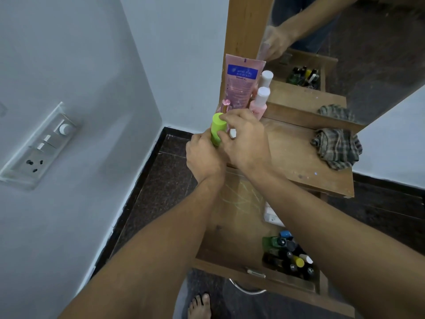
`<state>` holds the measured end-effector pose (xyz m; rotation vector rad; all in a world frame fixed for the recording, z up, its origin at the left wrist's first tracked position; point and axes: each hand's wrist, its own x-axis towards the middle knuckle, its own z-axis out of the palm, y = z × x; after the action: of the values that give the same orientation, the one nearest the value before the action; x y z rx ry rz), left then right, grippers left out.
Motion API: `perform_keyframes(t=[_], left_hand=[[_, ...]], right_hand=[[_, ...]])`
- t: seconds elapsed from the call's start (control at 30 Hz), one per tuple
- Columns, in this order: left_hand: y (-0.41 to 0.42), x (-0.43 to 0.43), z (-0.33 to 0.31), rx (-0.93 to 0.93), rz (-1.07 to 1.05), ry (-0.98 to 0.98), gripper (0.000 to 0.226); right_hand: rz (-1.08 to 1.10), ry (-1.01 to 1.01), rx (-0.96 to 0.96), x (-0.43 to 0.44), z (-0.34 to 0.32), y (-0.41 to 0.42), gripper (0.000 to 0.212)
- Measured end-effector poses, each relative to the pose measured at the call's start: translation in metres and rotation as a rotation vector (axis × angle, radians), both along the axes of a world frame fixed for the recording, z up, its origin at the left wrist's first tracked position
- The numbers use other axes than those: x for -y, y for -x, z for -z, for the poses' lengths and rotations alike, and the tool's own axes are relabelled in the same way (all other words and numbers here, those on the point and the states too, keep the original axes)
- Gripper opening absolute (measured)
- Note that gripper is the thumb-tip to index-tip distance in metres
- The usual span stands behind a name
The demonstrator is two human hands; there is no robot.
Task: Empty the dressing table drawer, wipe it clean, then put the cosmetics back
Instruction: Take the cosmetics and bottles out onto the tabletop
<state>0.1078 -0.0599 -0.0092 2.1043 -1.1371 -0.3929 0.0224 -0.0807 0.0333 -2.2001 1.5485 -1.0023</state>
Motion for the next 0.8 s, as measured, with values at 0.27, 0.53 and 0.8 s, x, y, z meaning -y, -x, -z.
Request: perform_keyframes(t=[0.27, 0.53, 0.8], left_hand=[[-0.005, -0.021, 0.009, -0.047, 0.086, 0.08, 0.045], [0.043, -0.118, 0.031, -0.078, 0.404, 0.011, 0.044], [0.074, -0.148, 0.039, -0.043, 0.74, -0.377, 0.047]], right_hand=[[0.014, 0.022, -0.048, -0.053, 0.002, 0.073, 0.01], [-0.068, -0.59, -0.635, -0.122, 0.023, 0.138, 0.031], [-0.172, -0.566, -0.892, -0.146, 0.041, 0.143, 0.032]])
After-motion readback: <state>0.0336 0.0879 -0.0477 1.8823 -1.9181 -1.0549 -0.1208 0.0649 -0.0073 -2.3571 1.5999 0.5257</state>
